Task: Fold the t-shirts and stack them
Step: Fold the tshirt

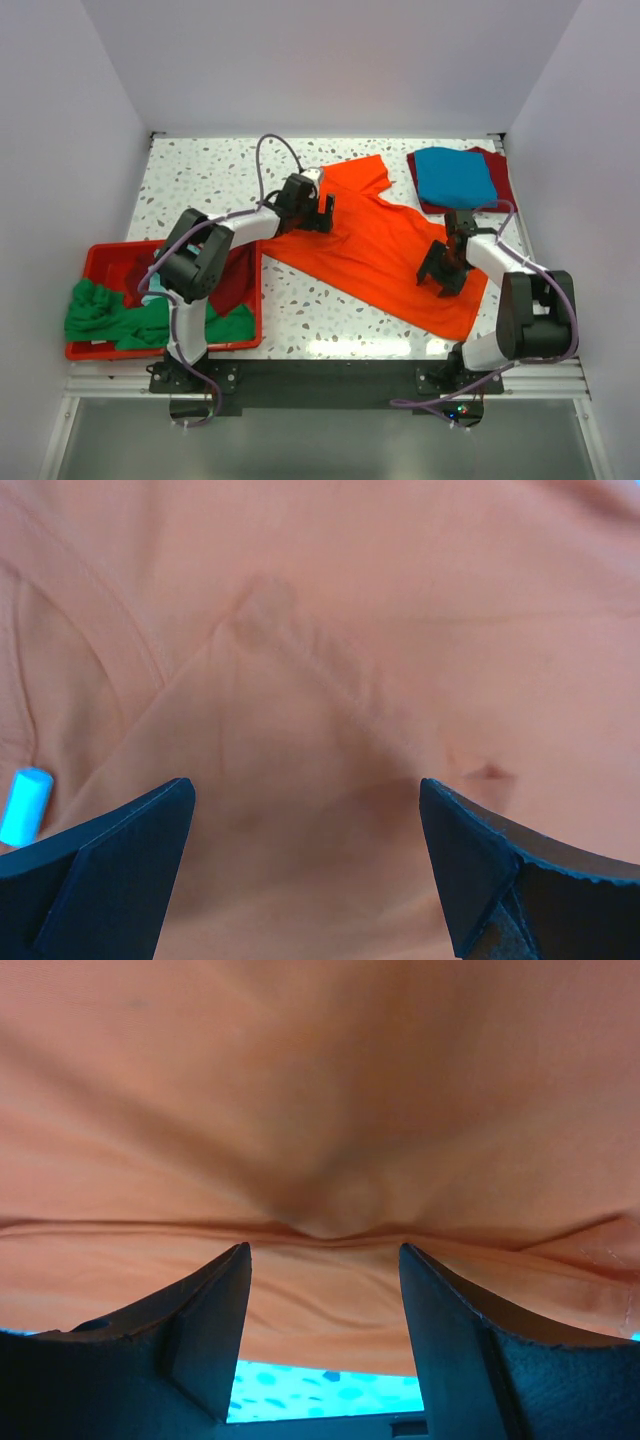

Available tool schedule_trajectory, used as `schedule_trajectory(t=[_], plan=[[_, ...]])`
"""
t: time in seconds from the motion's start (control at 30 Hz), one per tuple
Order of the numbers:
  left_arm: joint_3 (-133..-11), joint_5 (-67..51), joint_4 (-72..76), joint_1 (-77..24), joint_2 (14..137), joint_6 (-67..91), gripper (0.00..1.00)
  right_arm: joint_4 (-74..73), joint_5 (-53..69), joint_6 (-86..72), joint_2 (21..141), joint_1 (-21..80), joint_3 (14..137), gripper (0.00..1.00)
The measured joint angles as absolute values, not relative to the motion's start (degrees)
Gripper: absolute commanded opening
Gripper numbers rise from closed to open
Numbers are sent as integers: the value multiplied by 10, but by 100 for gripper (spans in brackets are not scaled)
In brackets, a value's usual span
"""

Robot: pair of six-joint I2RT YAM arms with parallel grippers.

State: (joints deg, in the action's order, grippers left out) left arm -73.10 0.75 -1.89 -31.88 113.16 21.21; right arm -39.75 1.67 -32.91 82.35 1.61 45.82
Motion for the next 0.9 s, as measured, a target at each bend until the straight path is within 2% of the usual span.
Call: schedule_trajectory(t=[0.3,0.47,0.6,0.7,0.9], plan=[[-647,36,28,-316,1106,209,100,-390,16,-340,836,16,434,64],[-576,52,32,-317,1050,207,100,-380,10,-375,779,20,390,64],[-571,45,8,-317,1036,205,100,-419,1,-395,745,22,381,67],[-592,46,-30,-321,1035,204,100,-471,-25,-384,728,22,424,72],[-666,54,-49,-326,1035,228,100,-458,-49,-311,747,-13,547,68]])
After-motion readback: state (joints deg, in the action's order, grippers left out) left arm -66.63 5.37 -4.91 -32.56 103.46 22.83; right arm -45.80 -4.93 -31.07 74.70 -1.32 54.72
